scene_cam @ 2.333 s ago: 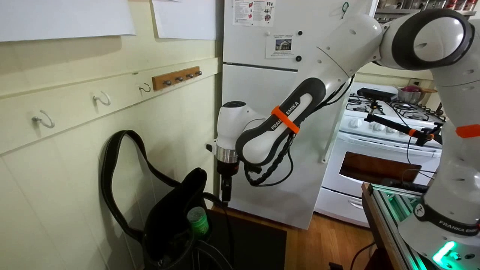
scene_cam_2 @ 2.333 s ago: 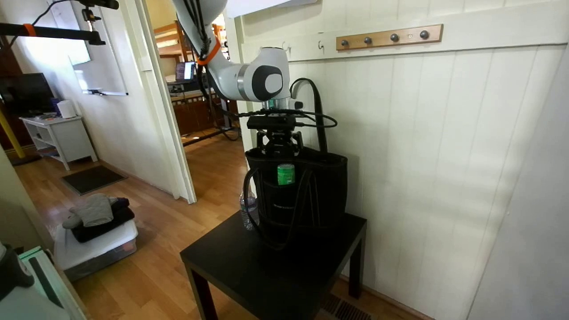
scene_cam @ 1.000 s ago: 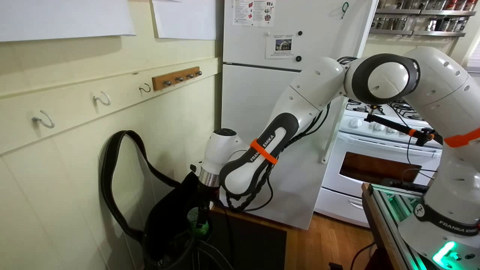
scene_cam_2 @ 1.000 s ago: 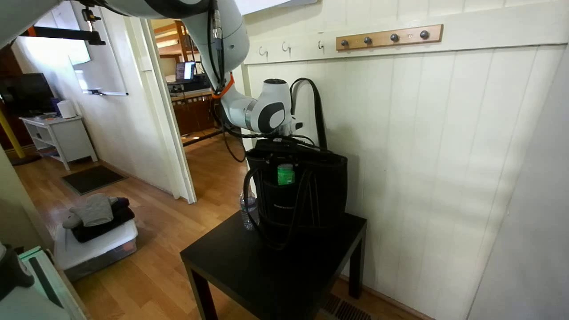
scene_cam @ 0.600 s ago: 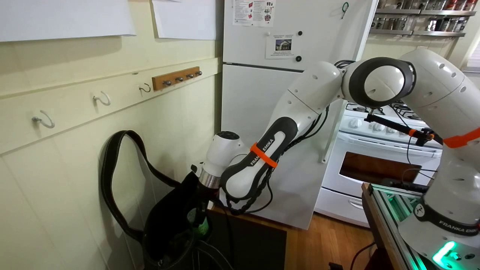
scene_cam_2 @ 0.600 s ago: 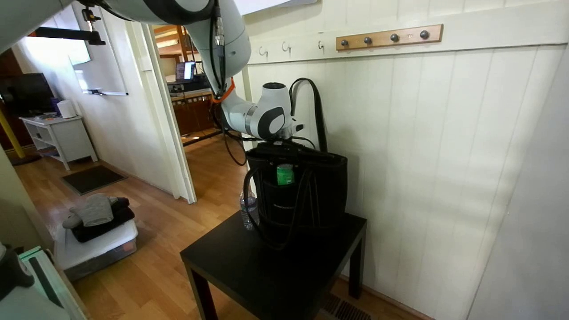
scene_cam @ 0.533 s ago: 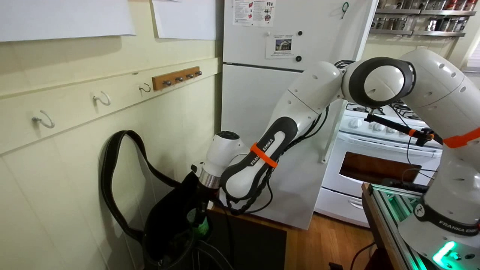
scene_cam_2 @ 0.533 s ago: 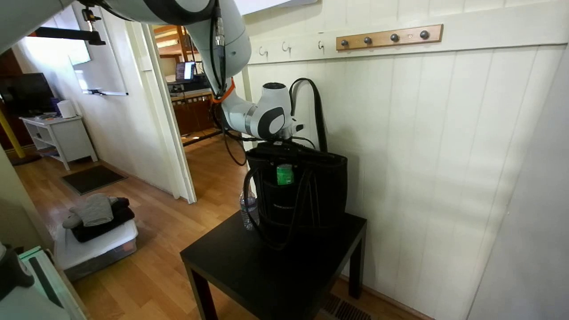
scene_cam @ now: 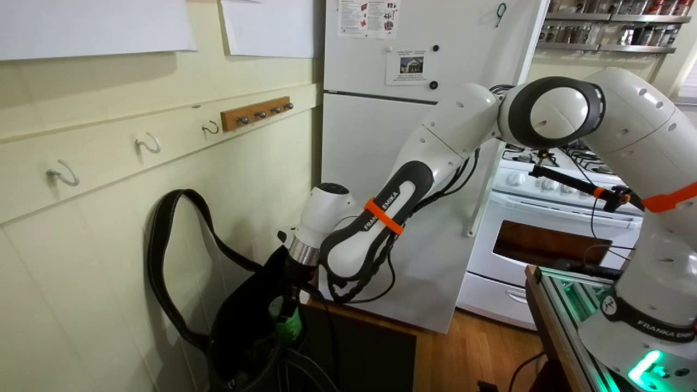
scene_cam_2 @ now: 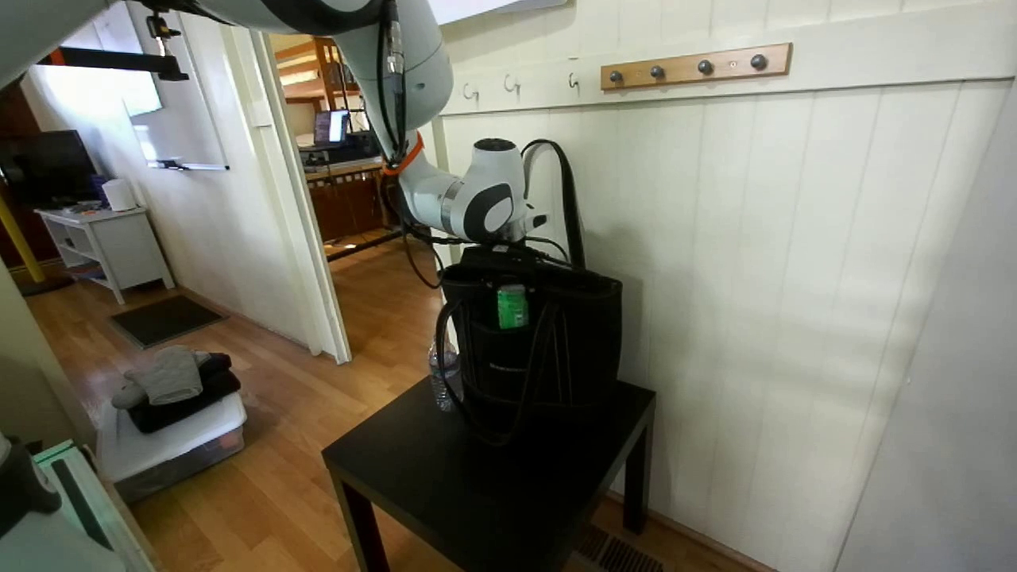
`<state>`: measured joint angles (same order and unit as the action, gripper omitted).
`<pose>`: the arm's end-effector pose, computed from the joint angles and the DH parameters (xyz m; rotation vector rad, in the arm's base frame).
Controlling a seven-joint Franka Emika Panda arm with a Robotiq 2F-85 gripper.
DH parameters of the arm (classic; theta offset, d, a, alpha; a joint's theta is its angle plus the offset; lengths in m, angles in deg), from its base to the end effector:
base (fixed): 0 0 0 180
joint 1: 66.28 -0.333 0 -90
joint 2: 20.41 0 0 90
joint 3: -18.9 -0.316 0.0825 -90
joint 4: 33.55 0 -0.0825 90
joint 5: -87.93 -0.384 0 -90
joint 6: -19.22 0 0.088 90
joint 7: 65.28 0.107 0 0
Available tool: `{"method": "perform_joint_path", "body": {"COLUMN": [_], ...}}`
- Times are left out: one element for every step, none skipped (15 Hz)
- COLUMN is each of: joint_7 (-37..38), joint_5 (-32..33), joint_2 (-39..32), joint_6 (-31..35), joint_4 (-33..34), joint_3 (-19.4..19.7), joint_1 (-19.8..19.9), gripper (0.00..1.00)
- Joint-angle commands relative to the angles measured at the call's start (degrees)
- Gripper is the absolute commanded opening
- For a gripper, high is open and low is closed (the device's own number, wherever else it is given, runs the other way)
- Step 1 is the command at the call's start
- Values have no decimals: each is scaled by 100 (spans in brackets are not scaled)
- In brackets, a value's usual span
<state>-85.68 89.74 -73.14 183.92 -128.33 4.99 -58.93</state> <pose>0.6951 0.0582 0.1173 -2.9234 -0.5549 -0.5136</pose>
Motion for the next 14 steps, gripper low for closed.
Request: {"method": "perform_joint_path", "body": {"joint_7": [-41,-41,-15,8,48,78,133,197,252,364,426,489,530,559], "joint_5": [154,229,326,427,544,687,858,1044,1222,1431,1624,1820,2010,2189], "joint_2": [485,572,688,780,890,993,1085,1146,1209,1233,1260,1275,1222,1175], "joint_6": [-167,-247,-345,-418,-590,-775,-1014,-1225,-1469,-1668,-1898,-2158,-2403,-2658], "joint_4": [-415,-454,-514,-553,-572,-581,-550,-493,-438,-359,-294,-199,-70,50], "joint_3": [77,144,238,330,441,579,750,919,1058,1237,1350,1456,1531,1583], "joint_1": [-44,-120,-233,-344,-494,-651,-854,-1053,-1234,-1452,-1622,-1783,-1925,-2045], "gripper": [48,48,48,48,48,48,48,48,48,48,48,48,48,48]}}
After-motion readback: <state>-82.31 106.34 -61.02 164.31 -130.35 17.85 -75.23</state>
